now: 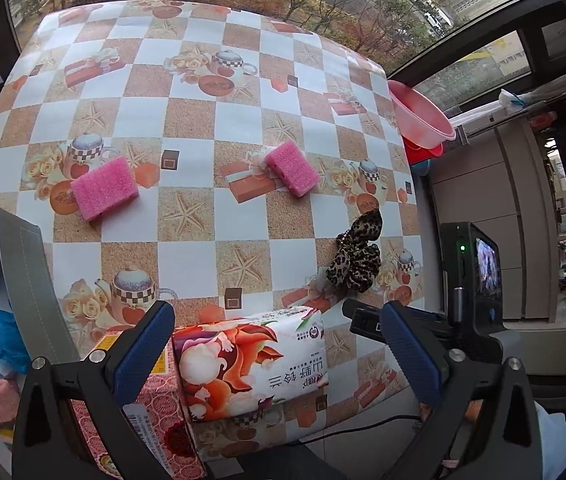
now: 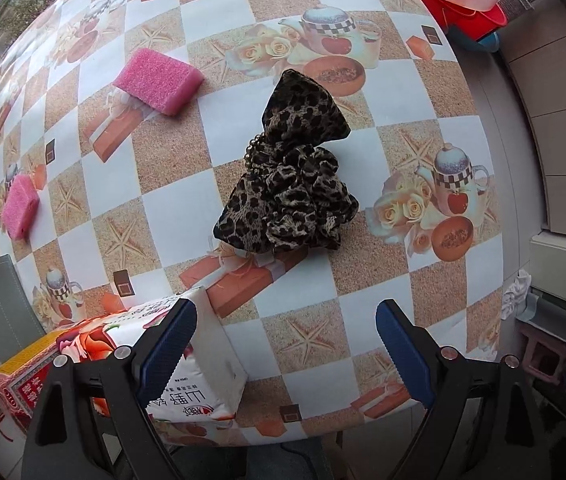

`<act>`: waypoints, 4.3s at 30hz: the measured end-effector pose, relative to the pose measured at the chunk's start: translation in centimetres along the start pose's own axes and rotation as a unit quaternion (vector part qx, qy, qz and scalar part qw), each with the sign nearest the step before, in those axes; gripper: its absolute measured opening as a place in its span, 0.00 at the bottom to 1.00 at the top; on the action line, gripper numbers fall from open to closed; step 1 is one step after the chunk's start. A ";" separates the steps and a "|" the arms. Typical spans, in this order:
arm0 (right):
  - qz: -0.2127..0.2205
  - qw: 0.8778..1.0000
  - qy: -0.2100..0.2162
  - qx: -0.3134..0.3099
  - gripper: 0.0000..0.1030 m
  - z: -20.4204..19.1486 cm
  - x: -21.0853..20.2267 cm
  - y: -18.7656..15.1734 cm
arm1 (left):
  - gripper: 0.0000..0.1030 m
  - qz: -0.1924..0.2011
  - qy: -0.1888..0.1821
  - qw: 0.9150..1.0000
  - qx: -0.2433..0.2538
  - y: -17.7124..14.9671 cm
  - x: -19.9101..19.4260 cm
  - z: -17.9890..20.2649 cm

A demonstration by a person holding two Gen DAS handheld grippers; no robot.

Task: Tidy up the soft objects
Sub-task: 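Lower the leopard-print scrunchie onto the table and open the right tool, then move the left tool toward the pink foam sponge near the scrunchie, then grasp the pink foam sponge with the left tool while the right tool regrasps the leopard-print scrunchie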

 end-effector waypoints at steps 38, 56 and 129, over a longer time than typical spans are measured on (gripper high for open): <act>0.008 0.995 0.020 0.096 0.90 3.4 -2.3 -5.7 | 1.00 -0.013 -0.011 0.997 0.073 -3.8 -0.8 4.2; 0.021 0.995 0.046 0.089 0.90 1.7 -3.2 -6.0 | 1.00 -0.006 -0.001 0.997 0.081 -4.2 -2.3 4.3; 0.022 0.997 0.071 0.030 1.00 -0.9 6.2 6.8 | 1.00 -0.120 0.219 0.949 -0.191 9.2 13.1 -15.7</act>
Point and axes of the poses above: each gripper's, at about its wrist camera, not at the fingertips, and x roughly the way its jaws point, z to its right, y to its top, the point moved 1 cm from there along x, roughly the way its jaws point, and after that the axes turned 5 degrees about z, right-handed, at the moved point
